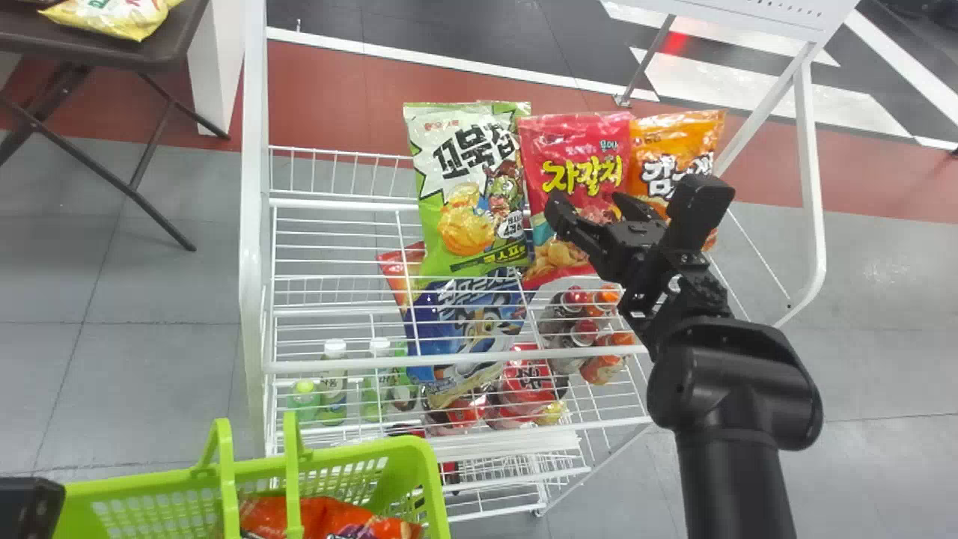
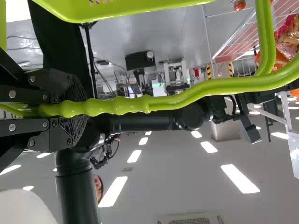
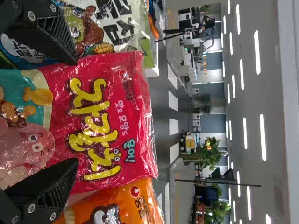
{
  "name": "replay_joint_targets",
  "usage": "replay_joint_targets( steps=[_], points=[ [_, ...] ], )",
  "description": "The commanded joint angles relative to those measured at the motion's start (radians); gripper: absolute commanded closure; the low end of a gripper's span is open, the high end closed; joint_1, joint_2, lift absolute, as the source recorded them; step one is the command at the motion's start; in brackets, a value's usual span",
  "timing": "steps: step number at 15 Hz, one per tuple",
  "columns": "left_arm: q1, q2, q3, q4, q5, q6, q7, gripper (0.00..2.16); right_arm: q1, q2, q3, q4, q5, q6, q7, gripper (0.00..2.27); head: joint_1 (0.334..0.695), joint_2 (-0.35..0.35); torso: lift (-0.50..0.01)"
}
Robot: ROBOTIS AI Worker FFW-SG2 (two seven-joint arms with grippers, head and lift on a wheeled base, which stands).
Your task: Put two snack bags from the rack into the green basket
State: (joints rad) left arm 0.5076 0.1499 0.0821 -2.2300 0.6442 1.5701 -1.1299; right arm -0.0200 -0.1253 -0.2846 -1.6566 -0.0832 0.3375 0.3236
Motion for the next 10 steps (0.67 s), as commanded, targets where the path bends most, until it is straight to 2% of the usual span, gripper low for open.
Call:
replay_joint_targets(
  steps=[1,3,4,7,8,9,10],
  points=[
    [0.002,0.004,0.002,0.001,0.0,0.001,-0.001,1.22,-0.034,0.0,0.007,0.041,0.063,0.009,0.0,0.13,0.695,-0.35,-0.004],
    [-0.001,0.004,0.001,0.0,0.0,0.001,-0.001,1.22,-0.061,0.0,0.013,0.073,0.086,0.033,0.0,0.16,0.695,-0.35,-0.004],
    [-0.003,0.004,0.002,0.0,0.0,0.001,-0.001,1.22,-0.07,-0.002,0.013,0.083,0.088,0.048,0.002,0.33,0.695,-0.35,-0.004],
    [-0.008,0.005,0.001,0.007,-0.001,0.001,-0.001,1.22,-0.084,-0.004,0.015,0.084,0.092,0.137,0.02,1.51,0.695,-0.35,-0.004],
    [-0.009,0.005,0.001,0.007,-0.001,0.001,-0.001,1.22,-0.084,-0.004,0.015,0.083,0.089,0.14,0.02,1.84,0.695,-0.35,-0.004],
    [-0.009,0.005,0.002,0.007,-0.001,0.001,-0.001,1.22,-0.084,-0.004,0.015,0.083,0.085,0.15,0.02,2.05,0.695,-0.35,-0.004],
    [-0.009,0.005,0.005,0.007,-0.001,0.001,-0.001,1.22,-0.083,-0.004,0.013,0.083,0.079,0.147,0.02,2.07,0.695,-0.35,-0.004]
  ],
)
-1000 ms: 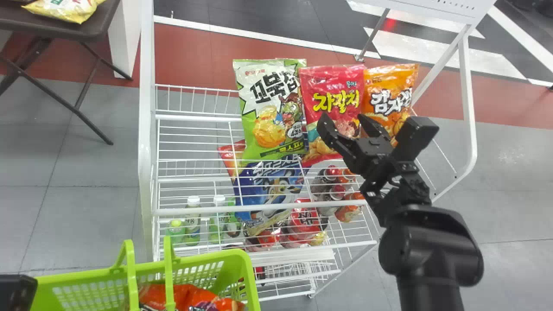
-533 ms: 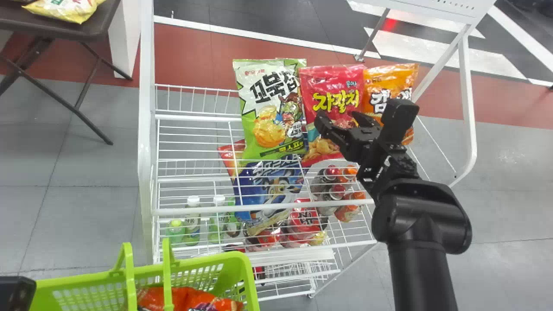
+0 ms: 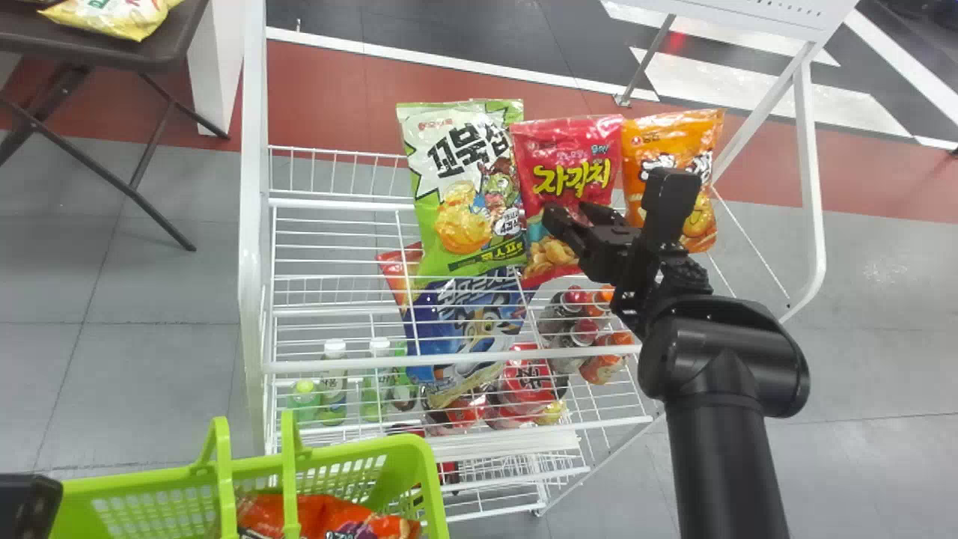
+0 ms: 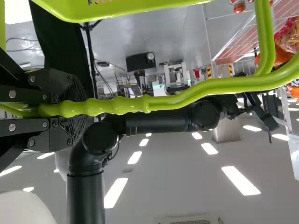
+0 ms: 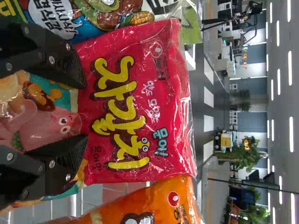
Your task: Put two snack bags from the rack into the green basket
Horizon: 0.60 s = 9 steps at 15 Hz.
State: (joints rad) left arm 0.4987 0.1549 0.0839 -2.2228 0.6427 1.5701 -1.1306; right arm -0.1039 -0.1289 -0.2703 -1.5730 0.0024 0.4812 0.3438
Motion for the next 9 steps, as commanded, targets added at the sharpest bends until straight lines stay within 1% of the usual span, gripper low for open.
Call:
replay_joint_targets(
  steps=[1,2,6,9],
  points=[
    [0.001,0.0,0.005,0.0,0.0,0.001,0.0,1.22,0.001,0.0,-0.003,-0.002,-0.009,0.003,0.0,2.2,0.695,-0.35,-0.004],
    [0.006,0.002,0.007,0.0,0.0,0.001,0.0,1.22,0.001,0.0,-0.004,-0.002,-0.01,0.003,0.0,2.24,0.695,-0.35,-0.004],
    [0.012,0.002,0.013,-0.008,0.0,0.001,0.0,1.22,0.027,0.006,-0.014,-0.013,-0.016,-0.049,-0.012,2.24,0.695,-0.35,-0.004],
    [0.015,0.002,0.014,-0.012,0.002,0.001,-0.002,1.22,0.13,0.008,-0.029,-0.145,-0.078,-0.043,-0.012,2.24,0.695,-0.35,-0.004]
  ],
)
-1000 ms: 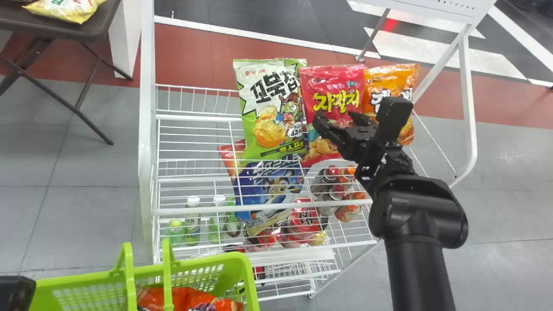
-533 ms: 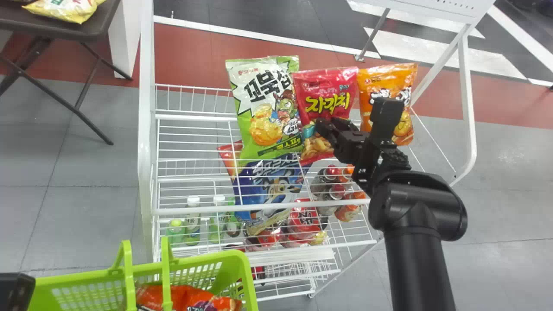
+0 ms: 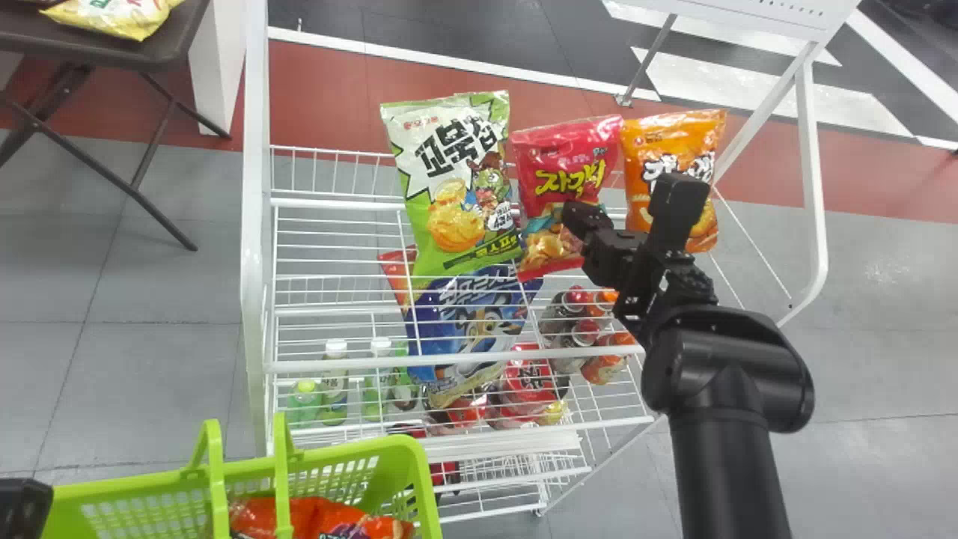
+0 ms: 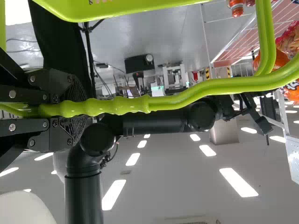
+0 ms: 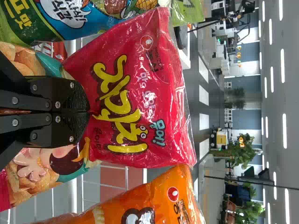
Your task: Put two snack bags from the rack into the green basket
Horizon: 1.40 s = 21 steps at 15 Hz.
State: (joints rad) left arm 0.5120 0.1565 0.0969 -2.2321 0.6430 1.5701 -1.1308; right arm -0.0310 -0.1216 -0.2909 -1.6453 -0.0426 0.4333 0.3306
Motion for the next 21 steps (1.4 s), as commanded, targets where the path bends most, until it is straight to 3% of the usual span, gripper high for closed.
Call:
replay_joint_targets(
  steps=[1,5,8,10,13,16,21],
  points=[
    [0.002,0.0,0.001,-0.004,0.001,0.001,-0.001,1.22,0.106,0.0,-0.021,-0.145,-0.066,0.023,0.002,2.24,0.695,-0.35,-0.004],
    [0.002,0.0,-0.003,-0.015,0.001,0.001,-0.001,1.22,0.299,0.03,-0.108,-0.436,-0.217,0.124,-0.002,2.24,0.695,-0.35,-0.004],
    [0.002,-0.002,-0.006,-0.023,0.001,0.001,-0.001,1.22,0.448,0.042,-0.179,-0.683,-0.399,0.367,-0.001,2.24,0.695,-0.35,-0.004],
    [0.002,-0.006,-0.009,-0.026,0.001,0.001,-0.001,1.22,0.542,0.1,-0.218,-0.823,-0.505,0.529,-0.001,2.24,0.695,-0.35,-0.004],
    [0.017,-0.015,-0.011,-0.027,0.001,0.001,0.0,1.22,0.6,0.122,-0.195,-0.964,-0.583,0.845,-0.002,2.24,0.695,-0.35,-0.004],
    [0.017,-0.025,-0.016,-0.049,-0.005,0.001,0.014,1.22,0.626,0.122,-0.126,-1.039,-0.608,1.139,-0.005,2.24,0.695,-0.35,-0.004],
    [0.017,-0.028,-0.017,-0.055,-0.008,0.001,0.016,1.22,0.629,0.122,-0.054,-1.088,-0.675,1.139,-0.005,2.24,0.695,-0.35,-0.004]
  ],
)
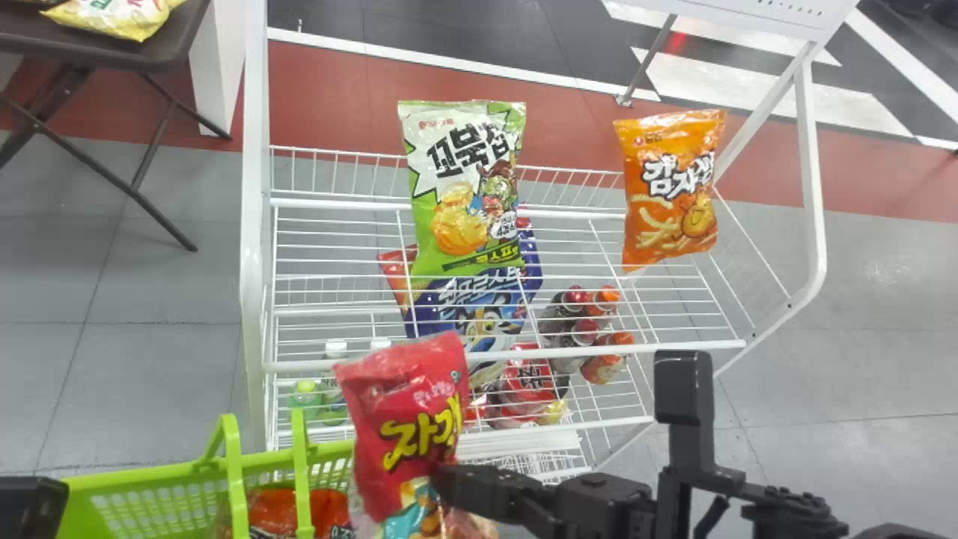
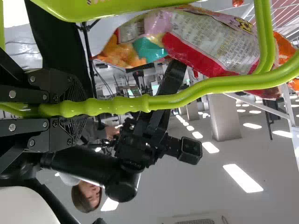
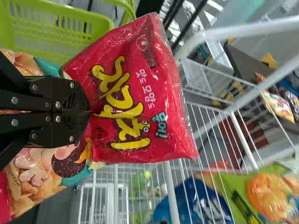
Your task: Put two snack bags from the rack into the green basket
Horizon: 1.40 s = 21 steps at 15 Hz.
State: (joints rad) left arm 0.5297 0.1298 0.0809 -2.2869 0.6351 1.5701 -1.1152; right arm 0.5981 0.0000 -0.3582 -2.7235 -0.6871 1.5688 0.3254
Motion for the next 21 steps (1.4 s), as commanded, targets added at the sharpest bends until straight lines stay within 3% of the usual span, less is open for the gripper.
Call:
replay_joint_targets(
  steps=[1,3,8,11,15,20,21],
  points=[
    [-0.002,-0.001,-0.001,0.0,0.0,0.001,0.0,1.22,0.0,0.001,0.018,-0.016,-0.057,0.003,-0.005,2.24,0.695,-0.35,-0.004],
    [-0.004,-0.003,0.0,0.001,0.0,0.001,0.001,1.22,0.005,0.001,0.059,-0.019,-0.108,0.003,-0.032,2.24,0.695,-0.325,-0.004],
    [-0.008,-0.004,-0.001,0.004,-0.002,0.001,0.001,1.22,0.046,0.001,0.12,0.071,-0.081,0.003,-0.082,2.24,0.695,-0.206,-0.004],
    [-0.014,-0.004,-0.001,0.009,-0.003,0.001,0.0,1.22,0.035,-0.043,0.11,0.146,-0.049,0.003,-0.111,2.24,0.695,-0.24,-0.004],
    [-0.022,-0.004,-0.006,0.012,-0.006,0.001,0.0,1.22,-0.029,-0.066,0.17,0.298,0.05,0.003,-0.14,2.24,0.695,-0.349,-0.004],
    [-0.025,-0.004,-0.007,0.018,-0.009,0.001,0.0,1.22,-0.027,-0.075,0.334,0.361,0.152,0.003,-0.17,2.24,0.695,-0.331,-0.004],
    [-0.025,-0.004,-0.006,0.018,-0.009,0.001,-0.002,1.22,-0.018,-0.075,0.332,0.344,0.149,0.003,-0.174,2.06,0.695,-0.312,-0.004]
  ],
)
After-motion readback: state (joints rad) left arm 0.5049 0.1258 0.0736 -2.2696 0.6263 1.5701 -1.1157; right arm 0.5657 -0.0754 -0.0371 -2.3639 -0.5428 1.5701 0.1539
